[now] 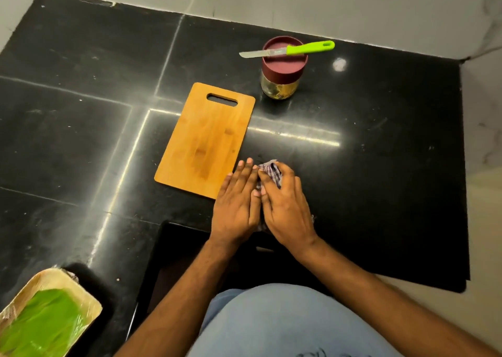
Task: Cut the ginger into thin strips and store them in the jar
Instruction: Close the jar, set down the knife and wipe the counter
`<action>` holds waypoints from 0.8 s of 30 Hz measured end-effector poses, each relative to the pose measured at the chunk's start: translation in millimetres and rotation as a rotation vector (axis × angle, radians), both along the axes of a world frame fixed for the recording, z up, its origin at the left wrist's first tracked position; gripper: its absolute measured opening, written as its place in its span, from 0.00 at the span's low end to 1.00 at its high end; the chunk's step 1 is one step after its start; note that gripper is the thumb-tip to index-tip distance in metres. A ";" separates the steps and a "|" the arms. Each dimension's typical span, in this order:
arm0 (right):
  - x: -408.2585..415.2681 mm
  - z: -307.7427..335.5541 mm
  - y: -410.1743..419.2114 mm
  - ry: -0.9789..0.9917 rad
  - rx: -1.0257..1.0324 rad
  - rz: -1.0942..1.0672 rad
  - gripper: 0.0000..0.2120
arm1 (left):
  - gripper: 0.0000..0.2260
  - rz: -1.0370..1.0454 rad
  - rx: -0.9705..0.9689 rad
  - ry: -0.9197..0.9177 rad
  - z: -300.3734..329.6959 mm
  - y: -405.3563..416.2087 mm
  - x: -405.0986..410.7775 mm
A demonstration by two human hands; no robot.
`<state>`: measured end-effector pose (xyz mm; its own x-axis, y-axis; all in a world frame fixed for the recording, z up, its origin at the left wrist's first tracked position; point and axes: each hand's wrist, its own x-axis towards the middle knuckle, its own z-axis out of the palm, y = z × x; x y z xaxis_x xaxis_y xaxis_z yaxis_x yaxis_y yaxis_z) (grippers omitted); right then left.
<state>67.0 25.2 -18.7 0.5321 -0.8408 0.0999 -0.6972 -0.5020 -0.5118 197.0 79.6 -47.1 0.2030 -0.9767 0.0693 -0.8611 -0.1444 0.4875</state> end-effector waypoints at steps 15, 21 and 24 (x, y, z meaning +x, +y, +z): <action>-86.5 9.4 -8.5 -0.177 0.137 -0.286 0.20 | 0.28 -0.186 0.163 -0.341 -0.8 -22.8 -87.3; -159.0 8.0 -24.9 -0.167 0.096 -0.371 0.20 | 0.28 -0.229 0.188 -0.300 4.6 -48.8 -164.5; -194.5 4.0 -31.9 -0.155 0.097 -0.409 0.20 | 0.28 -0.263 0.201 -0.293 5.4 -60.9 -197.9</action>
<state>-127.5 -6.6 -14.8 0.1390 -0.9883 0.0630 -0.7395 -0.1459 -0.6572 -0.9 18.7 -41.8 -0.0546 -0.9925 -0.1095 -0.9790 0.0316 0.2015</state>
